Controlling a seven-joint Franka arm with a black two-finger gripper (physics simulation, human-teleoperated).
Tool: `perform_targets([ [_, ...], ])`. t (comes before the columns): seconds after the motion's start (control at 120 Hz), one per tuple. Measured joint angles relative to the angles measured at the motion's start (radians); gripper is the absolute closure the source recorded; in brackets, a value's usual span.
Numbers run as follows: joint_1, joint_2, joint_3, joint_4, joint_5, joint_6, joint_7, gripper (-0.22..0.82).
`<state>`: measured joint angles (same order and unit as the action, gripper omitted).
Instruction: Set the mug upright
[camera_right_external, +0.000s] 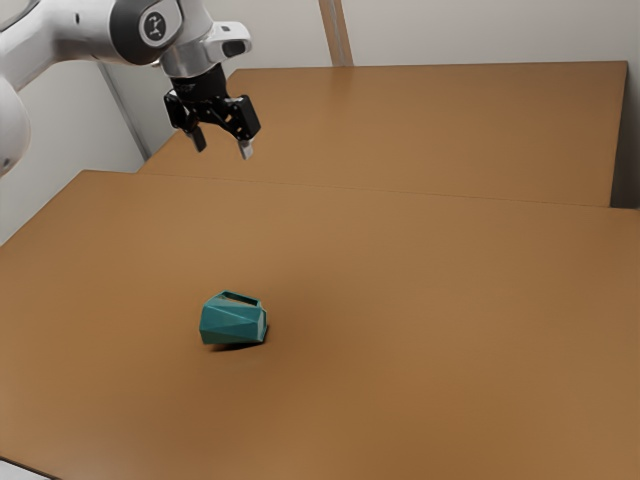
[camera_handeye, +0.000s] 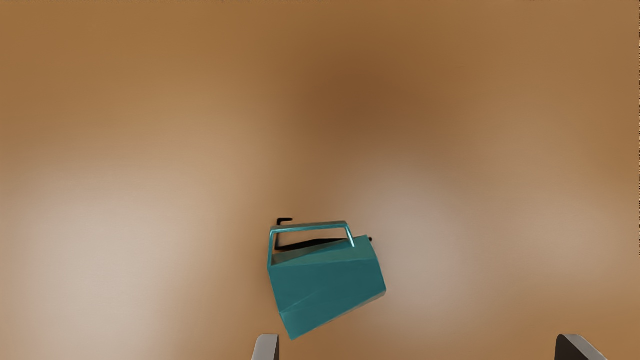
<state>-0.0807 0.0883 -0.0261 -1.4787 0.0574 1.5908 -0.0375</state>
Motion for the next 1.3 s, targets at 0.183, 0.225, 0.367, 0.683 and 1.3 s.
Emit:
perform_targets([
  [0.183, -0.003, -0.007, 0.0, 0.0, -0.001, 0.0, -0.004, 0.0],
  [0.225, 0.0, -0.011, 0.0, -0.004, -0.008, -0.001, -0.005, 0.0],
  [0.367, 0.03, -0.02, -0.001, -0.019, -0.079, 0.0, -0.007, 0.0],
  [0.683, 0.149, -0.084, -0.003, -0.27, -0.336, 0.038, 0.018, 0.0],
  [1.3, 0.501, -0.141, -0.003, -0.71, -0.681, 0.226, 0.449, 0.0],
])
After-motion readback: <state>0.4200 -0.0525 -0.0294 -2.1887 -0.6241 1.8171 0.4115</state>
